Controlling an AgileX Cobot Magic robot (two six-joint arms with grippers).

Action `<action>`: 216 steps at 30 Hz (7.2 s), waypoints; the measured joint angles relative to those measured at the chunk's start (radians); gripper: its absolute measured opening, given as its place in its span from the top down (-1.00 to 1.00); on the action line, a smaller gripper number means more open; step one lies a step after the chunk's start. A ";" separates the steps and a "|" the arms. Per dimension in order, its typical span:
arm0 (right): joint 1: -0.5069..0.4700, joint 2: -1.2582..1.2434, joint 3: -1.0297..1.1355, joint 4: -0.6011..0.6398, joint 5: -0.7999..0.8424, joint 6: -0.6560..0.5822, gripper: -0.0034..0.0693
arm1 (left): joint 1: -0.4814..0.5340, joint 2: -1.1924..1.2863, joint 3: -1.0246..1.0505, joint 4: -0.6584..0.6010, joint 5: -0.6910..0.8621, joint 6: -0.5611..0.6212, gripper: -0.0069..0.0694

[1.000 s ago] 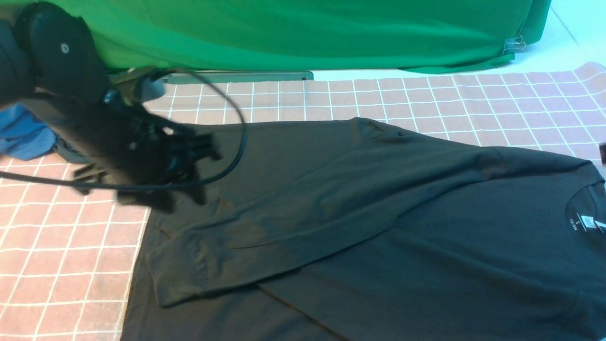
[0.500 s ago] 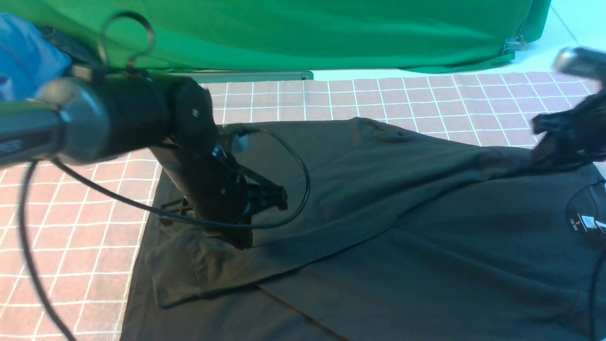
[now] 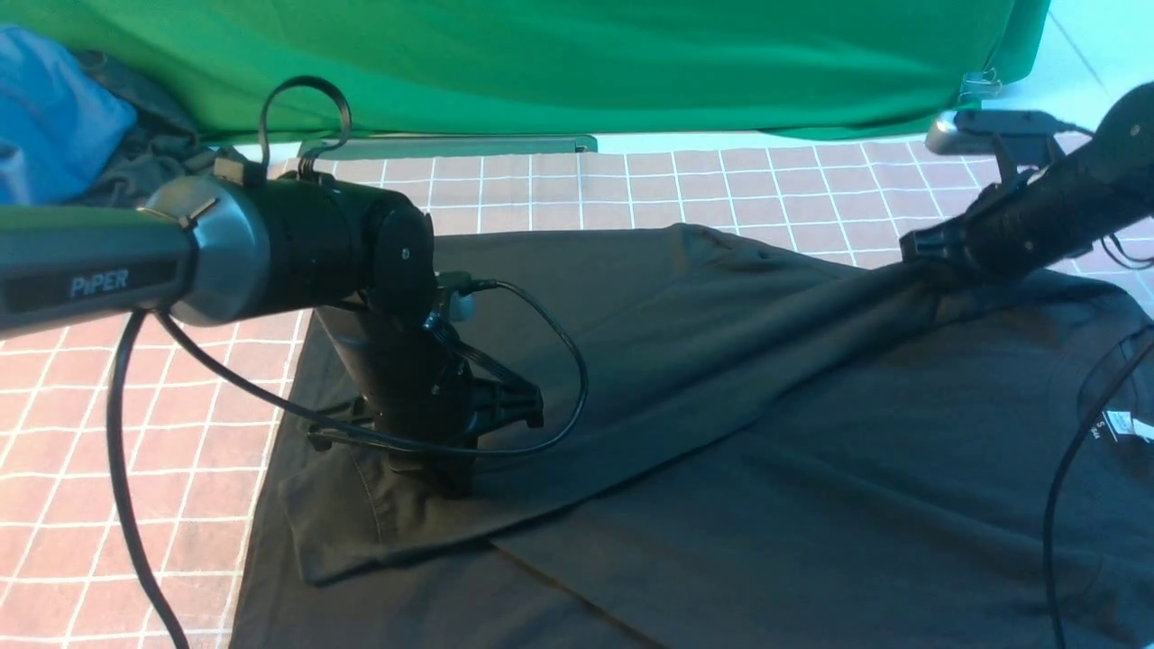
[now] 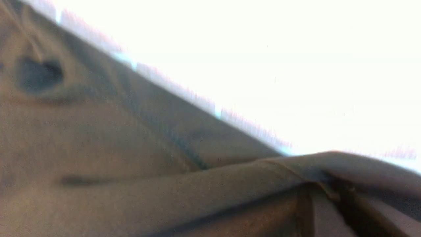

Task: Fold a long-sleeved shirt over a pink coffee tablecloth.
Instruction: 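Grasp the near edge of the shirt at its hem and shoulder corners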

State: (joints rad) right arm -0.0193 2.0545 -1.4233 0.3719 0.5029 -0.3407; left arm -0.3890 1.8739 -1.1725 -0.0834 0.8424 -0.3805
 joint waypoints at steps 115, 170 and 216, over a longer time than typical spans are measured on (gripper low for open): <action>0.415 -0.022 -0.024 -0.269 0.350 0.101 -0.38 | 0.001 0.002 0.000 -0.009 -0.032 0.050 0.78; 0.322 -0.333 -0.023 -0.416 0.654 0.177 0.78 | 0.001 -0.457 0.179 0.083 0.123 -0.128 0.78; 0.282 -0.645 -0.023 -0.162 0.709 -0.004 0.80 | 0.001 -0.385 0.618 0.023 0.172 -0.313 0.74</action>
State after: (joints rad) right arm 0.2625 1.4091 -1.4467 0.2103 1.2115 -0.3449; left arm -0.3881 1.4885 -0.5548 -0.0605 1.0144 -0.6939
